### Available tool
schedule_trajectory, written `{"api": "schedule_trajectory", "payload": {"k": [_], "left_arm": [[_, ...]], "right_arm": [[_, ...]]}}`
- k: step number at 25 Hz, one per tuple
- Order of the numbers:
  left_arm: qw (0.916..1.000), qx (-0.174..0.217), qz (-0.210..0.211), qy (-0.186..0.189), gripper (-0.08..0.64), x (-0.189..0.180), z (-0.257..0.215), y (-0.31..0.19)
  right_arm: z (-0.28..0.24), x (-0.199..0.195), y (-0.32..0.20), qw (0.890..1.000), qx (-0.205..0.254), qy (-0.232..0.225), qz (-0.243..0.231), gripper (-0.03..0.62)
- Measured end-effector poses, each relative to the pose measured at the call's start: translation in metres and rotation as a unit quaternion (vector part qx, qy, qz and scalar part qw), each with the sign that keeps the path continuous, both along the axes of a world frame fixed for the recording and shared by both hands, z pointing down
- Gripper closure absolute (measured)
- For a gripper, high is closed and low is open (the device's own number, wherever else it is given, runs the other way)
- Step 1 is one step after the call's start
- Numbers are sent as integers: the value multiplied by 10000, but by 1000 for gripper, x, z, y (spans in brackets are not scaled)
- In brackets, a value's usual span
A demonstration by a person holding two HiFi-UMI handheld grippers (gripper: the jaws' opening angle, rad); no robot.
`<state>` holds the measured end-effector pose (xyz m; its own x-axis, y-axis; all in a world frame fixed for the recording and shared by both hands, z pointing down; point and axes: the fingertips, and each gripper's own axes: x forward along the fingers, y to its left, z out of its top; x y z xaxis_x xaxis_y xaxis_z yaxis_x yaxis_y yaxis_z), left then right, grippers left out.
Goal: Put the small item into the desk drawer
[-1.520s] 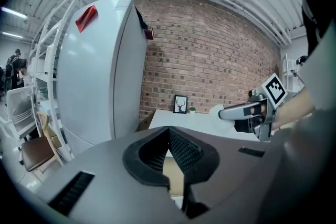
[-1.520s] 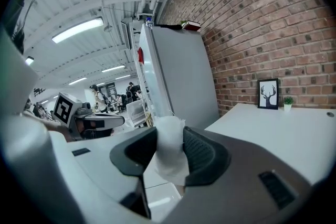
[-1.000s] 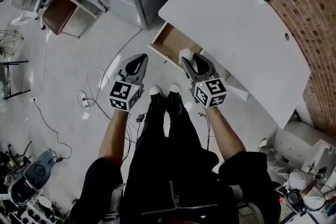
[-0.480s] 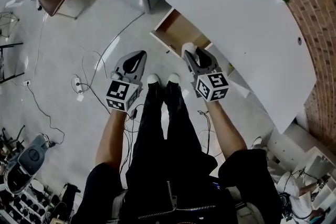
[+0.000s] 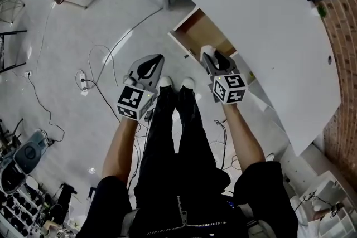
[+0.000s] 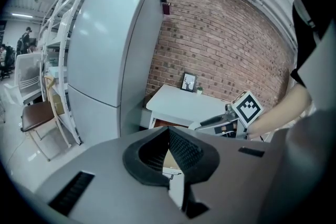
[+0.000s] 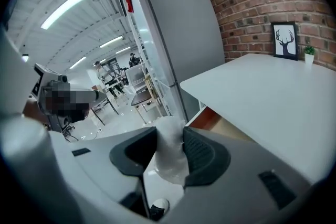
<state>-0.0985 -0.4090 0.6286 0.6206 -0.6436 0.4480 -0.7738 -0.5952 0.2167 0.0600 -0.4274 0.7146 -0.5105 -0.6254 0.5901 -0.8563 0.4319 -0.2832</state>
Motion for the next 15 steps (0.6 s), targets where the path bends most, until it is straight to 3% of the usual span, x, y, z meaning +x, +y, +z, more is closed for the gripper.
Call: {"api": "schedule_trajectory", "payload": {"k": [15], "left_arm": [[9989,-396,-253,-20,540,-19,57,-4]], "right_arm": [[128,-6,-42,9949,-760,527,-394,428]]}}
